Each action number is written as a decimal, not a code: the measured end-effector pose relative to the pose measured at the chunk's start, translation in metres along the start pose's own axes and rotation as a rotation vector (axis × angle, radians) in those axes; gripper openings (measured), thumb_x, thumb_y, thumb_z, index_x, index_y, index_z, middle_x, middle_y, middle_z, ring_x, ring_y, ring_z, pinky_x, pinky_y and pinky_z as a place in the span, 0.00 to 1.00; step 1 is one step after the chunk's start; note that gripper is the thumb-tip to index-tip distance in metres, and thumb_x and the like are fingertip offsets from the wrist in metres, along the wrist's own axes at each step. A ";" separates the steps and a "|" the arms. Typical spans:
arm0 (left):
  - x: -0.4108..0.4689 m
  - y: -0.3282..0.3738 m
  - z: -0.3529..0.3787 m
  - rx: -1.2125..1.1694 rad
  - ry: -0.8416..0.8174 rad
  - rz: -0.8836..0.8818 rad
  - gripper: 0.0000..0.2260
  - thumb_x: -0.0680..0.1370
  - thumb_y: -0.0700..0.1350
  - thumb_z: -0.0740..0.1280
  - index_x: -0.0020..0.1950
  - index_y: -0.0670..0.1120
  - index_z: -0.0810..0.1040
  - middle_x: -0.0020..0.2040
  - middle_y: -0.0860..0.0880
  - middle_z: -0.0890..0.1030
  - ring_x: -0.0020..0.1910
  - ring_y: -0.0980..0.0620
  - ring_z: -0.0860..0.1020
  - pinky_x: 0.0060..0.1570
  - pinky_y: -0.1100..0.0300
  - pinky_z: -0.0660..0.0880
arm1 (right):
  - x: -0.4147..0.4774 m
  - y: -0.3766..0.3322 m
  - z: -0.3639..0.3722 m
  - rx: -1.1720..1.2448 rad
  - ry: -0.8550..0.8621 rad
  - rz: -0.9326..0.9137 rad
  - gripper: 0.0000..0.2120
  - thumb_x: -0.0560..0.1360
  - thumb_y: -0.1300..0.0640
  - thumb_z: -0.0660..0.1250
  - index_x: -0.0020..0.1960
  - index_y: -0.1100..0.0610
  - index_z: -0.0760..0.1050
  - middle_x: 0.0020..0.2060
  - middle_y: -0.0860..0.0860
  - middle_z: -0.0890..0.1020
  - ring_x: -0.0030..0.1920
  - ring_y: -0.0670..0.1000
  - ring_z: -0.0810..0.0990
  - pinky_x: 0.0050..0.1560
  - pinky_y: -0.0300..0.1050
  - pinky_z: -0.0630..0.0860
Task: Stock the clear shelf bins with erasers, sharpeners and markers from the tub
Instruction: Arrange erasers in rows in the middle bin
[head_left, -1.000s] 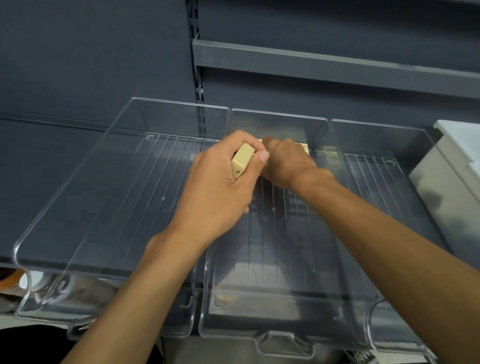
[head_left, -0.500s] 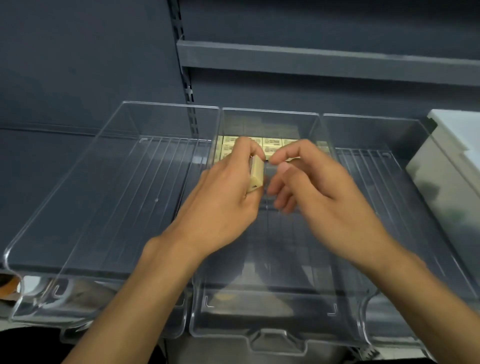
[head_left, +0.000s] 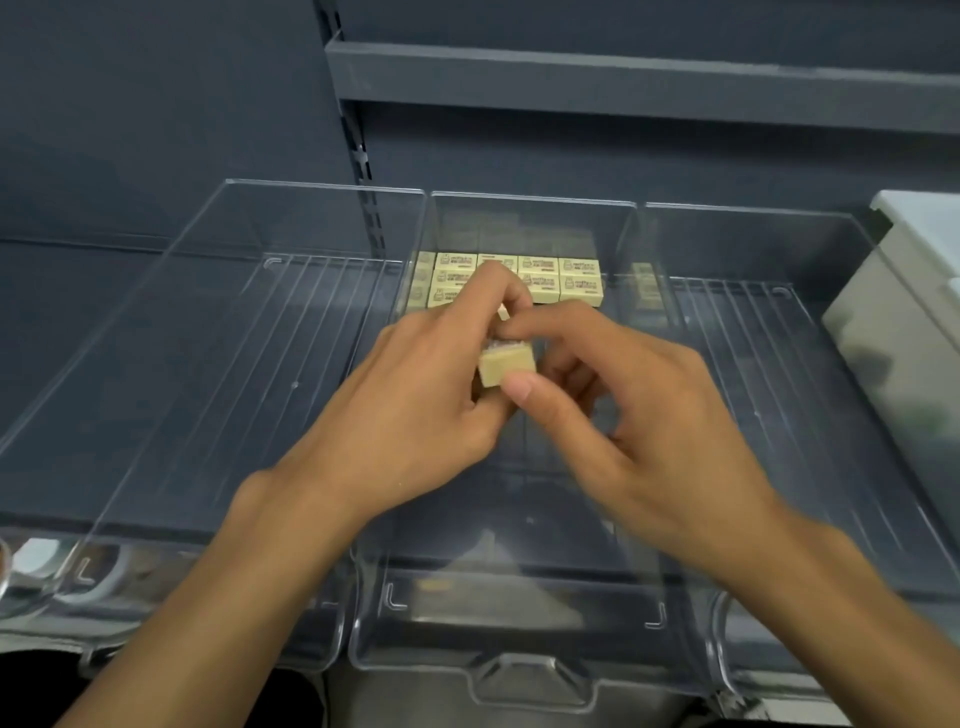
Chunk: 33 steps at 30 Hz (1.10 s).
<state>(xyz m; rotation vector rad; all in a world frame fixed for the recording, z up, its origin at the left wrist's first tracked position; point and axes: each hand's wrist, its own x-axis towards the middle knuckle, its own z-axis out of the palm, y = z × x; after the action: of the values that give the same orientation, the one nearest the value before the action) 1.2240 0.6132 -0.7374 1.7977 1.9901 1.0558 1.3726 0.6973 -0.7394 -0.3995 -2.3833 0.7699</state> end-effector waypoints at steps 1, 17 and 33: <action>0.000 -0.001 0.000 -0.012 0.021 0.027 0.09 0.76 0.42 0.67 0.52 0.52 0.71 0.38 0.53 0.80 0.38 0.52 0.79 0.35 0.52 0.75 | -0.001 0.000 -0.002 0.032 0.025 0.016 0.08 0.80 0.52 0.64 0.57 0.52 0.76 0.34 0.45 0.77 0.35 0.50 0.78 0.35 0.44 0.75; -0.004 -0.007 0.002 -0.109 0.206 0.141 0.12 0.78 0.49 0.68 0.62 0.54 0.77 0.34 0.54 0.77 0.31 0.59 0.79 0.35 0.70 0.71 | 0.000 -0.003 -0.018 0.393 0.126 0.414 0.18 0.81 0.48 0.56 0.41 0.55 0.77 0.27 0.53 0.79 0.24 0.48 0.76 0.26 0.36 0.70; -0.002 -0.006 0.001 -0.147 0.289 0.055 0.10 0.78 0.47 0.69 0.59 0.53 0.75 0.33 0.51 0.76 0.30 0.53 0.78 0.37 0.54 0.75 | 0.004 -0.004 -0.005 0.133 0.088 0.420 0.14 0.79 0.44 0.54 0.51 0.49 0.76 0.35 0.46 0.82 0.29 0.48 0.79 0.35 0.48 0.74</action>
<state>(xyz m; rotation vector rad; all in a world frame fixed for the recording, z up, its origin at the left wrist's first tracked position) 1.2206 0.6116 -0.7426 1.7127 1.9643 1.5118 1.3723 0.6974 -0.7319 -0.8750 -2.1757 1.0651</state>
